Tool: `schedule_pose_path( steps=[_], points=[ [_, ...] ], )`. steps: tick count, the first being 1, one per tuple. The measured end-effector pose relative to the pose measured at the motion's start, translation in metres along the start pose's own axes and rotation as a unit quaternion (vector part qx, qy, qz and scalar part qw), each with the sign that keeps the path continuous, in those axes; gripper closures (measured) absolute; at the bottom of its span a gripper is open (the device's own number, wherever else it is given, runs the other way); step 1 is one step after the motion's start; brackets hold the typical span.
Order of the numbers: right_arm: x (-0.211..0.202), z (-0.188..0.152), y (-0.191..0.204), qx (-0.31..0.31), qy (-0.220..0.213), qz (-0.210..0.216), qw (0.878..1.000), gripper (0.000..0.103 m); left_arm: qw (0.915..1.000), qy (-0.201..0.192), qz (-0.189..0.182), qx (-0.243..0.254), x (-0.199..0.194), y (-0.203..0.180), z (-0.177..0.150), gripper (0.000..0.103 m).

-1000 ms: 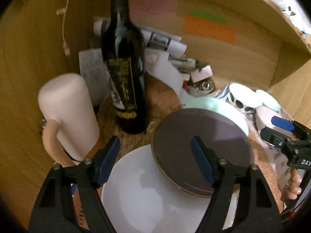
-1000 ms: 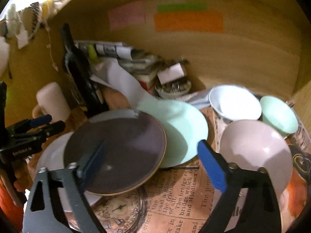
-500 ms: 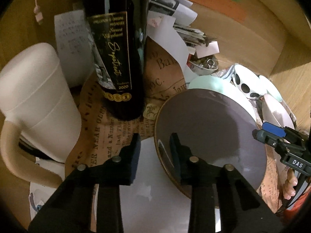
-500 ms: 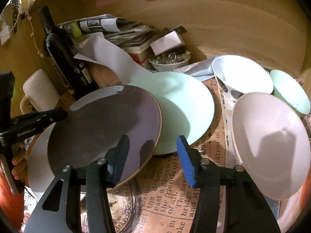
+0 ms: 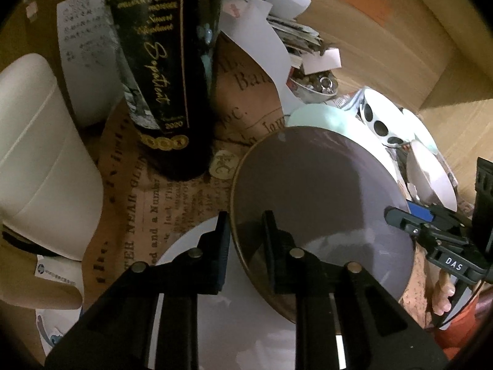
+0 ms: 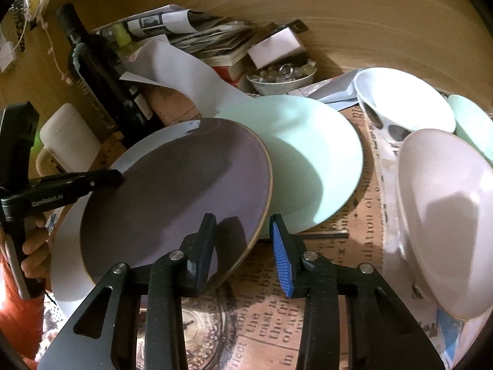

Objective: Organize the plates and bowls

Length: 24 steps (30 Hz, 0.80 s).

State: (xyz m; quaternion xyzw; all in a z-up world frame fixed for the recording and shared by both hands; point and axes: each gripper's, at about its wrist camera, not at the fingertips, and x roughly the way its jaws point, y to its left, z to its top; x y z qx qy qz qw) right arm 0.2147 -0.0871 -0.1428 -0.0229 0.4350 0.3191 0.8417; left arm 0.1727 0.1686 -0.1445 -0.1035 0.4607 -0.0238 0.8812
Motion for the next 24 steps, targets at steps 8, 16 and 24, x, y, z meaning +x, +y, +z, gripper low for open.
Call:
schedule_pose_path(
  steps=[8,16,24],
  points=[
    [-0.001,0.001,0.003,-0.003,-0.003,0.003,1.000,0.074,0.9999,-0.004,0.009,0.013,-0.001,-0.002,-0.002,0.082],
    [-0.009,-0.002,-0.002,0.005,-0.005,0.010,1.000,0.077,0.9998,-0.006,0.011,0.017,-0.005,-0.007,-0.006,0.082],
    [-0.020,-0.006,-0.001,0.006,-0.014,0.009,1.000,0.079,0.9995,-0.017,0.018,0.018,-0.011,-0.015,-0.013,0.082]
  ],
)
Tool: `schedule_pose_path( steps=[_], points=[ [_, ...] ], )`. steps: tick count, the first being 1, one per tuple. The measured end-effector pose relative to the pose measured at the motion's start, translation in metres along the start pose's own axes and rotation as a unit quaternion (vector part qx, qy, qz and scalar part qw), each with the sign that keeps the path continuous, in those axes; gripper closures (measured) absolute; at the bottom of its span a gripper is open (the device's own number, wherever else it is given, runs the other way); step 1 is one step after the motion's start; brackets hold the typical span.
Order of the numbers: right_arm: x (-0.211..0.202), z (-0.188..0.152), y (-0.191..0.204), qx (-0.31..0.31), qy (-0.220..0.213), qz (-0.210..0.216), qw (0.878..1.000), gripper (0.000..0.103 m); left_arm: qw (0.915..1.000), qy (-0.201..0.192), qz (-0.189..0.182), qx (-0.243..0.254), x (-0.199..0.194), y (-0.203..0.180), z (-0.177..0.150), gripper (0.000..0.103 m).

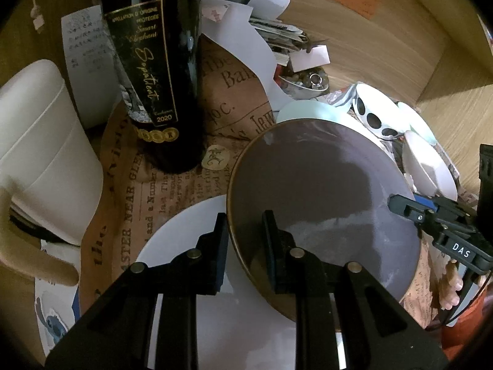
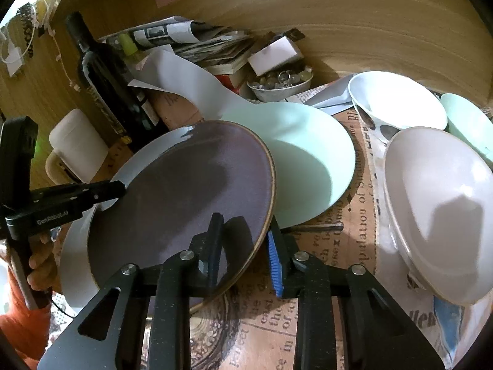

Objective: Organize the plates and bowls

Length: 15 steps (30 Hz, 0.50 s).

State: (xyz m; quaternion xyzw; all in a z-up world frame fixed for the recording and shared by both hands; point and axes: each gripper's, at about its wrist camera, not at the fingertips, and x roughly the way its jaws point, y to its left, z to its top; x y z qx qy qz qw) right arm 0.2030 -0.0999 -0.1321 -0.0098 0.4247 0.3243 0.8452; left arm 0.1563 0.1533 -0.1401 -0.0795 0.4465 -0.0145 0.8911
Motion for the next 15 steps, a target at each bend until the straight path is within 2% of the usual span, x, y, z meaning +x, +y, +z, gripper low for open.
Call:
schedule_pose_path(
  steps=[15],
  points=[
    [-0.026,-0.012,-0.005,0.006,-0.015,0.005,1.000,0.081,0.9999,-0.016,-0.002,-0.004,-0.020,-0.022,-0.016,0.082]
  ],
)
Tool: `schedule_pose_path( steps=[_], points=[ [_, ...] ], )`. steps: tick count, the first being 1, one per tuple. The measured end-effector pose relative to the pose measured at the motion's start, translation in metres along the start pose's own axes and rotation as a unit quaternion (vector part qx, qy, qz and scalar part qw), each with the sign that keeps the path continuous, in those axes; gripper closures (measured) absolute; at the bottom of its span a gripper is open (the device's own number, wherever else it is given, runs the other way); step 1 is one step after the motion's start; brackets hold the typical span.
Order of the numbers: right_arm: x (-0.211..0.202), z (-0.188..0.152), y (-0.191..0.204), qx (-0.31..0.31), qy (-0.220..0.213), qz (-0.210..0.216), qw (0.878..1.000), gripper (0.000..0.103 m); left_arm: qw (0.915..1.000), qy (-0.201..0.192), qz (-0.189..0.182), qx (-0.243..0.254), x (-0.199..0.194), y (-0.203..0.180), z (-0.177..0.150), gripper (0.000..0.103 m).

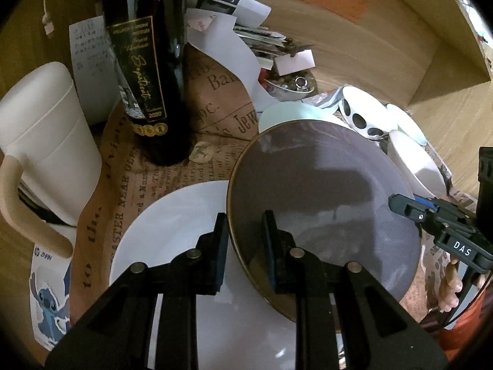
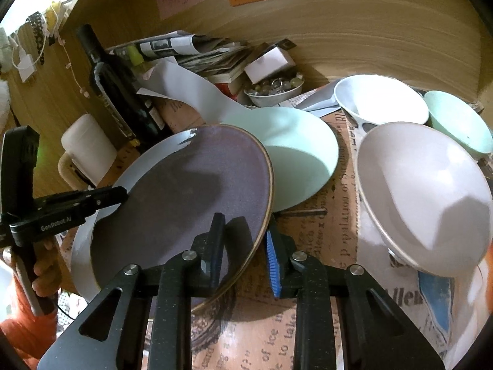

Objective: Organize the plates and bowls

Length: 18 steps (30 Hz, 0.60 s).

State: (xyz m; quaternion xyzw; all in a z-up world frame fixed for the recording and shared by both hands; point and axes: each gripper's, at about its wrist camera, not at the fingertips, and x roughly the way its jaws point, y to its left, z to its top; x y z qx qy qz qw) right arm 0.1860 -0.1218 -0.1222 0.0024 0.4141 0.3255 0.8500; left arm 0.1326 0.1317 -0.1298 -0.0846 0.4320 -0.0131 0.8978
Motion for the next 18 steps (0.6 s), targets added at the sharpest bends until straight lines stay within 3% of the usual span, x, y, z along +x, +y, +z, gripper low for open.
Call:
schedule_pose_path(
  steps=[18],
  points=[
    [-0.044,-0.027,-0.009,0.009,-0.018,-0.001,1.000,0.081,0.9998,-0.011,-0.003,0.016,-0.023,-0.043,-0.016,0.082]
  ],
)
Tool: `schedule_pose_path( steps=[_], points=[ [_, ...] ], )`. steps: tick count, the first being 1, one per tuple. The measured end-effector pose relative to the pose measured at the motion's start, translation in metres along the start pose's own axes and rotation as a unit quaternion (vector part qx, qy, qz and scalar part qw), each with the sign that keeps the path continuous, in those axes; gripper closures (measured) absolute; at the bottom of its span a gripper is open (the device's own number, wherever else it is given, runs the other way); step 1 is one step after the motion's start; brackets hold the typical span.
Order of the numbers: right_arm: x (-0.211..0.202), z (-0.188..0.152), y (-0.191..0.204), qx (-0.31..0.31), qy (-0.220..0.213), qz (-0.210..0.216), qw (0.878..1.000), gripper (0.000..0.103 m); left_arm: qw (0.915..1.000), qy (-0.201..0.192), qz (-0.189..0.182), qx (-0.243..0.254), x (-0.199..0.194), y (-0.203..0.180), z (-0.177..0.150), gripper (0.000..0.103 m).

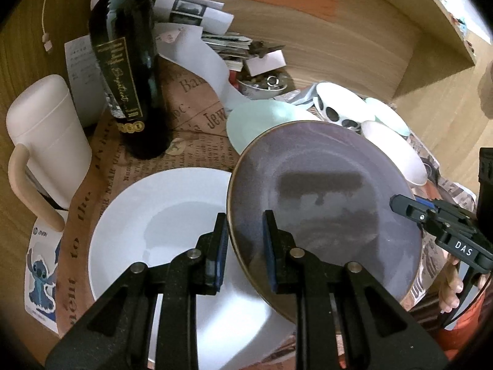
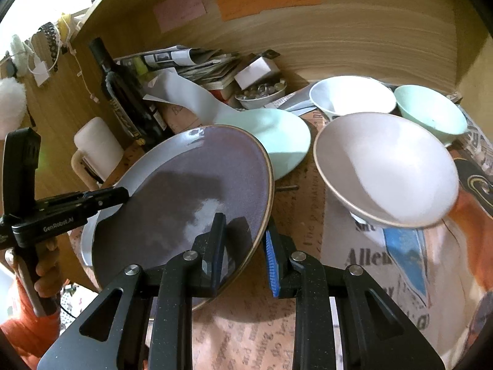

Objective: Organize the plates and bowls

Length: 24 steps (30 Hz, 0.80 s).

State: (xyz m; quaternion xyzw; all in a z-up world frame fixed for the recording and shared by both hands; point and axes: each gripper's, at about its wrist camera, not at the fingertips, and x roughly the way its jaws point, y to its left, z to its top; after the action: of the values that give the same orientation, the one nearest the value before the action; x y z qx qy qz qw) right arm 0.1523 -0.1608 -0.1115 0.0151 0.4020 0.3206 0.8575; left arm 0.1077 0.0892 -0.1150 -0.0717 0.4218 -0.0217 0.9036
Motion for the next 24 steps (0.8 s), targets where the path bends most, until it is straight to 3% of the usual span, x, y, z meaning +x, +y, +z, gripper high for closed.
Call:
schedule_pose_path(
  steps=[24],
  points=[
    [-0.035,-0.031,-0.042,0.023,0.018,-0.015,0.999,0.081,0.9996,0.022,-0.016,0.012,0.006,-0.056,-0.028,0.082]
  ],
)
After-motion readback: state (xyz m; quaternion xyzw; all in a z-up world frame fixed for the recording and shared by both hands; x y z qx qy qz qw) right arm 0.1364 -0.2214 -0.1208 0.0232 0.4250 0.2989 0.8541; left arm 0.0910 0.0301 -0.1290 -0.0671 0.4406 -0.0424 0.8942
